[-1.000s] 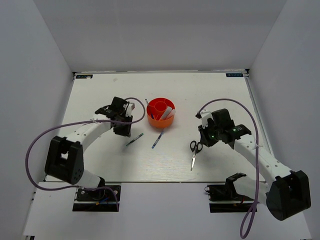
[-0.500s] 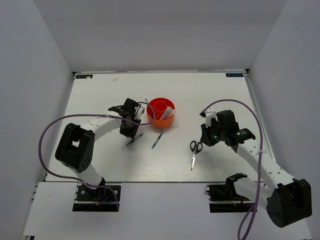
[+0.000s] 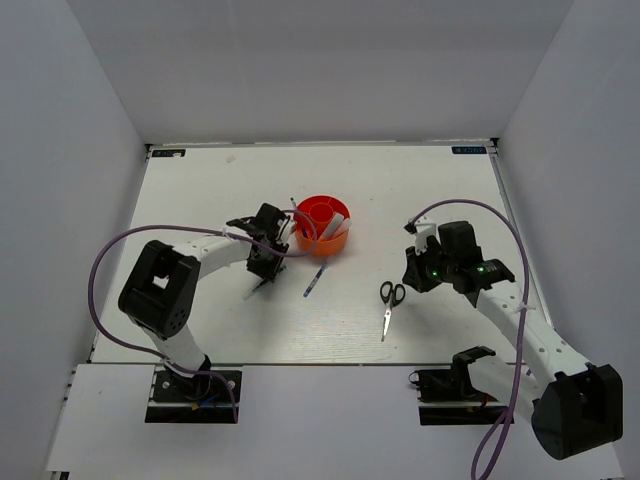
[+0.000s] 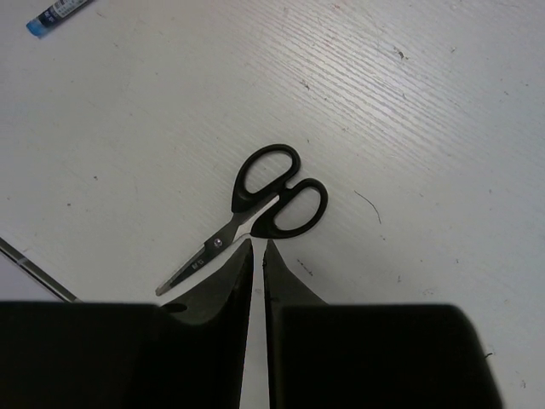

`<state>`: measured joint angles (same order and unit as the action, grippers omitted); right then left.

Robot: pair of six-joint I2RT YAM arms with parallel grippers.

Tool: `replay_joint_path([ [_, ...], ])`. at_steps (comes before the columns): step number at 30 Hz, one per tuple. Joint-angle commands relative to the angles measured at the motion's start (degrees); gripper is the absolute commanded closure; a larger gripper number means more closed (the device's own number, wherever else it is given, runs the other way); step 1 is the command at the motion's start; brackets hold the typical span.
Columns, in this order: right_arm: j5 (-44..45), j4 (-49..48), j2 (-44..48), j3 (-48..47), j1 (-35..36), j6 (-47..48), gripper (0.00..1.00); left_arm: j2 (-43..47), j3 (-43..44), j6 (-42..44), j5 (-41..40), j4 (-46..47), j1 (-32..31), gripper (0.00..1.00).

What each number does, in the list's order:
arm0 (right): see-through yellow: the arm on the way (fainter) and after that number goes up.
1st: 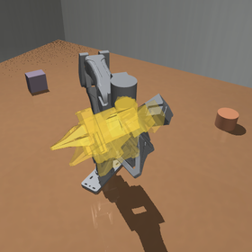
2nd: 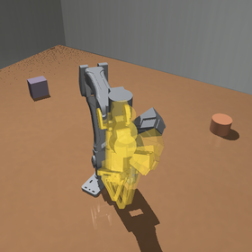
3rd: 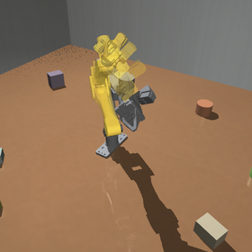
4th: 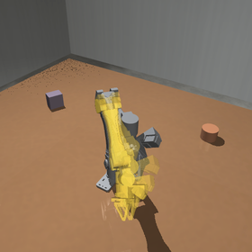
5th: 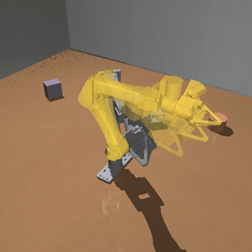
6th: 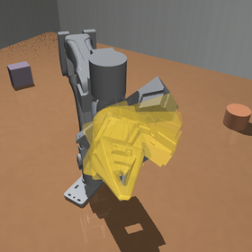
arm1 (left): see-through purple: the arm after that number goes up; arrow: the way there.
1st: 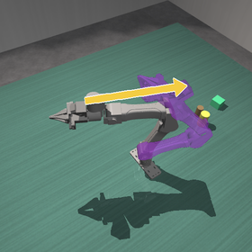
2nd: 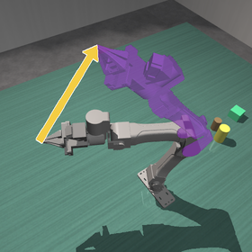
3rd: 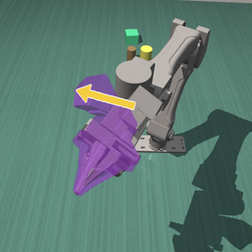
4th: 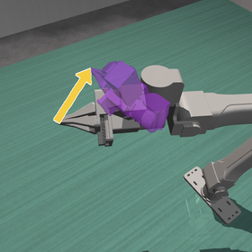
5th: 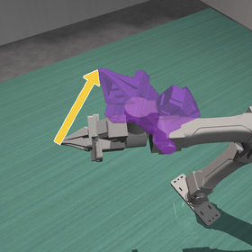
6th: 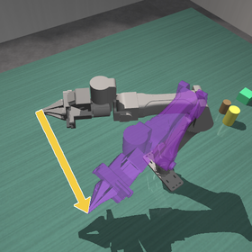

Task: Sort the stationery into containers
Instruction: Pick up the pen from the center of the board.

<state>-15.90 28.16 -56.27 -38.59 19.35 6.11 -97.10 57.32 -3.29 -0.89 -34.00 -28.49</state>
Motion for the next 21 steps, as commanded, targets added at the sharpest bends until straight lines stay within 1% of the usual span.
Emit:
replay_joint_path([
  [1,-1.76,-1.53,1.16,0.0,-0.63,-0.84,0.88,-0.37,-2.55,-0.49,-2.19,2.53,-1.13,0.59],
  [3,-1.85,-1.44,1.51,0.09,-0.98,-0.84,0.88,-0.9,-3.18,-0.58,-4.56,2.97,-2.0,0.61],
  [6,-2.2,-1.44,1.69,0.09,-1.33,-1.01,0.88,-1.25,-4.84,-1.19,-6.76,3.32,-2.53,0.69],
  [7,-2.29,-1.36,1.78,0.01,-1.42,-1.1,0.88,-1.34,-5.02,-1.28,-7.2,3.15,-2.71,0.78],
  [9,-2.38,-1.44,1.95,0.09,-1.6,-1.19,0.88,-1.6,-5.55,-1.72,-7.29,2.8,-2.62,0.86],
  [10,-2.47,-1.44,1.87,0.01,-1.51,-1.19,0.88,-1.43,-5.73,-1.81,-7.38,2.54,-2.62,0.93],
  [13,-2.73,-1.36,2.39,0.01,-1.86,-1.19,0.88,0.24,-5.9,-2.77,-7.29,1.65,-2.62,1.0],
  [15,-2.91,-1.36,2.83,0.18,-2.04,-1.27,0.86,3.65,-6.08,-3.48,-7.11,0.52,-2.71,1.0],
  [17,-3.17,-1.44,3.1,0.27,-2.04,-1.28,0.79,5.68,-5.47,-4.18,-7.11,-0.45,-2.62,1.0],
  [18,-3.69,-1.36,3.1,0.18,-2.21,-1.28,0.7,7.96,-4.86,-4.53,-7.03,-1.67,-2.62,1.0],
  [19,-3.96,-1.36,3.1,0.18,-2.13,-1.28,0.65,10.15,-3.72,-5.05,-6.59,-2.21,-2.62,1.0],
  [21,-4.31,-1.36,3.1,0.09,-2.21,-1.01,0.6,13.5,-1.18,-5.76,-5.8,-2.56,-2.62,1.0],
])
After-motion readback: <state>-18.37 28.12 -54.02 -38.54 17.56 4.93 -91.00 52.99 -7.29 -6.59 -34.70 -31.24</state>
